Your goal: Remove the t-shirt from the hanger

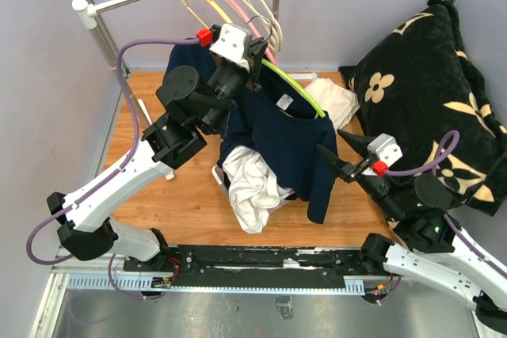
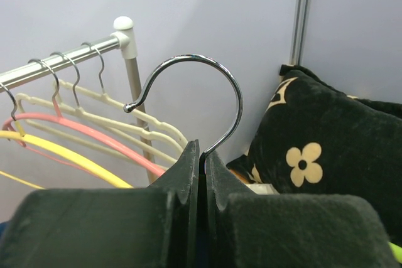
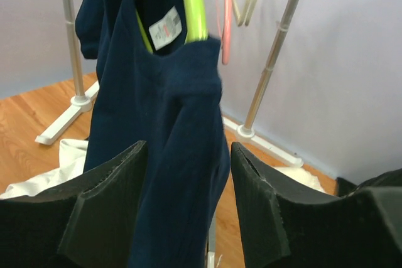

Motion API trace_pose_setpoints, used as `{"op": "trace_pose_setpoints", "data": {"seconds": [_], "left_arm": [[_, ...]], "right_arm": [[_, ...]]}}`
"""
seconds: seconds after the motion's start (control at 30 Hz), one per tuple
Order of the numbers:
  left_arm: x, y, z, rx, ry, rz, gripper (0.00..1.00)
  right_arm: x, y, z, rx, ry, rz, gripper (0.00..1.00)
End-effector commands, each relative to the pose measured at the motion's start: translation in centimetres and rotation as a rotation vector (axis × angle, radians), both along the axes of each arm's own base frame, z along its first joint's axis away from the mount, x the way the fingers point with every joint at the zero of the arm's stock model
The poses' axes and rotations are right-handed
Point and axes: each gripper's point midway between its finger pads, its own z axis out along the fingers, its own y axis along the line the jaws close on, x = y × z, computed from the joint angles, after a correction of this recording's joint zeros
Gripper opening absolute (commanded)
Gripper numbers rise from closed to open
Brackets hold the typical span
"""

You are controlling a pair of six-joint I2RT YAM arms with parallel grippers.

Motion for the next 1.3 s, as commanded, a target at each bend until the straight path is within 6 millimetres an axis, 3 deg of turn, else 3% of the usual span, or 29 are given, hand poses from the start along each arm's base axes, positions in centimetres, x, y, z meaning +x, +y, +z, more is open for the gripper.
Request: {"op": "trace_pose_setpoints", "data": {"seconds": [0.0, 0.2, 0.33, 0.43, 0.6, 0.97, 1.27], "left_arm": [[-1.1, 1.7, 4.7, -0.102, -0.088, 0.011, 0.00], [-1.4, 1.9, 5.5, -0.120, -0.097, 0.004, 0.00], [-1.4, 2.0, 5.9, -0.124, -0.101, 0.007, 0.00], [-1.4, 2.2, 6.3, -0.131, -0.108, 0.013, 0.00], [-1.5, 2.1, 6.7, -0.142, -0.114, 0.009, 0.00], [-1.8, 2.4, 7.4, -0.174, -0.121, -0.001, 0.01], [-2.5, 2.9, 8.0, -0.202, -0.134, -0.021, 0.01]], "right_arm": [[-0.2, 0.0, -1.7, 0.028, 0.054, 0.007, 0.54], [0.4, 0.0, -3.9, 0.022, 0.103, -0.025, 0.41], [0.7, -0.4, -5.3, 0.027, 0.141, -0.054, 0.16], [0.9, -0.7, -6.6, 0.035, 0.172, -0.078, 0.05], [1.3, -1.0, -9.3, 0.034, 0.220, -0.113, 0.02], [2.1, -2.5, -13.1, 0.059, 0.257, -0.217, 0.01], [2.6, -3.6, -13.9, 0.161, 0.250, -0.280, 0.01]]}}
